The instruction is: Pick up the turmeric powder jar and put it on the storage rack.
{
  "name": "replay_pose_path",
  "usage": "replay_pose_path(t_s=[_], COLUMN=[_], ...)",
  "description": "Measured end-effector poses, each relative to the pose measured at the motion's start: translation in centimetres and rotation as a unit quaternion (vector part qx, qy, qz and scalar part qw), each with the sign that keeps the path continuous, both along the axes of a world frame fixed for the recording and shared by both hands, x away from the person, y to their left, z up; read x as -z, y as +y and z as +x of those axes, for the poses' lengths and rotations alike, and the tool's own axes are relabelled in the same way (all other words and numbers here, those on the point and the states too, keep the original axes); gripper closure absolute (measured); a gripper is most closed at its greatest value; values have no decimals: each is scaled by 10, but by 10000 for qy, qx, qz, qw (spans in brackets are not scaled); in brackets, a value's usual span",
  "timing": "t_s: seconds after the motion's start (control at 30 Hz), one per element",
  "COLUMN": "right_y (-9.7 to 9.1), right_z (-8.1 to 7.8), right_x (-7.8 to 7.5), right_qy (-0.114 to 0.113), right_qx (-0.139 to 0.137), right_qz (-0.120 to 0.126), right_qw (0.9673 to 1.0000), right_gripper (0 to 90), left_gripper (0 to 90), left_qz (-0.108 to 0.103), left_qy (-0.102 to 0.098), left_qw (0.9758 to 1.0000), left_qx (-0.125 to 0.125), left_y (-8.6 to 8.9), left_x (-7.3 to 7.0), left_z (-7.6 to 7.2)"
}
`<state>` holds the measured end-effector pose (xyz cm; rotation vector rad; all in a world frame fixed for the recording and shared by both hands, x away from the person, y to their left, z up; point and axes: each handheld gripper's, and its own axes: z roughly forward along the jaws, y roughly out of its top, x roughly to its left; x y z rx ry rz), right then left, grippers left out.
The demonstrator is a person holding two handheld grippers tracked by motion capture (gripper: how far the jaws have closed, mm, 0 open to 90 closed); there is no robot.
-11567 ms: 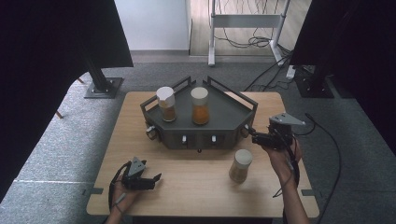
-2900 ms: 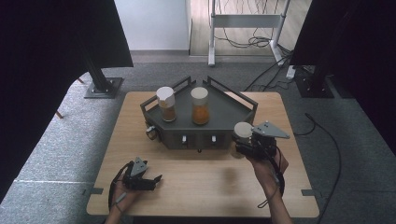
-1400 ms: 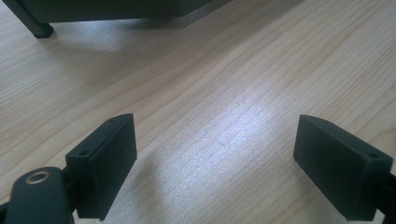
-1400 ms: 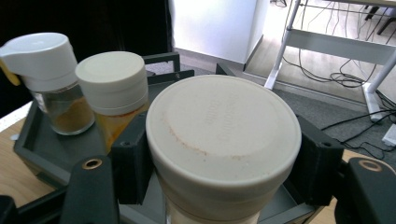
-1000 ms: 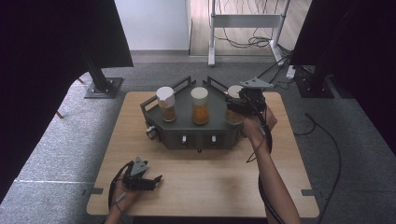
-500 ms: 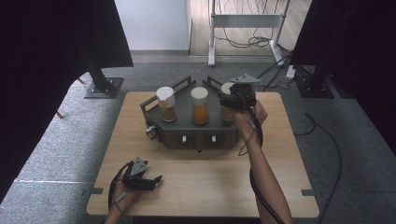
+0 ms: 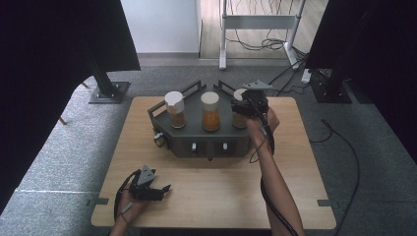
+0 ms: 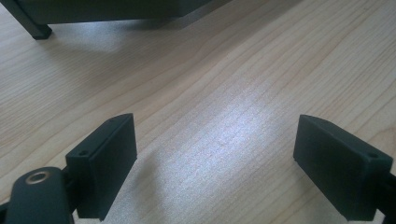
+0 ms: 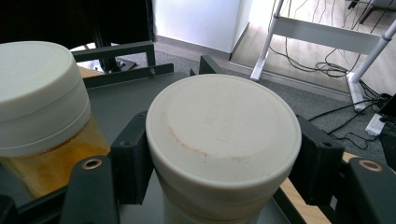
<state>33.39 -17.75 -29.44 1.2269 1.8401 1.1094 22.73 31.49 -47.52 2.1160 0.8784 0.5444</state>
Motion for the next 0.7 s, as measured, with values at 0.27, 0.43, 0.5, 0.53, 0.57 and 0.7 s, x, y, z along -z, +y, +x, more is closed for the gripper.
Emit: replay_pose_path(t_s=[0.27,0.43,0.5,0.53,0.57,0.7], right_y=[-7,-11,-16,-17,-17,-17], right_z=[1,2,1,0,-1,-4], right_x=[-1,-1,1,1,1,-1], right_qy=[50,116,75,63,52,73], right_qx=[-105,-117,-165,-178,-194,-220], right_qz=[164,231,354,378,379,284], right_qw=[9998,9996,9992,9991,9991,9993], right_gripper=[276,150,132,125,122,106], left_gripper=[135,135,135,135,135,135], left_qz=[12,15,24,28,23,14], left_qy=[-5,-8,-5,-1,-3,-3], left_qw=[10000,10000,10000,10000,10000,10000], left_qx=[0,2,3,5,3,-6], left_y=[0,0,-1,-1,-1,-1], left_x=[0,0,0,0,0,0], left_z=[0,0,0,0,0,0])
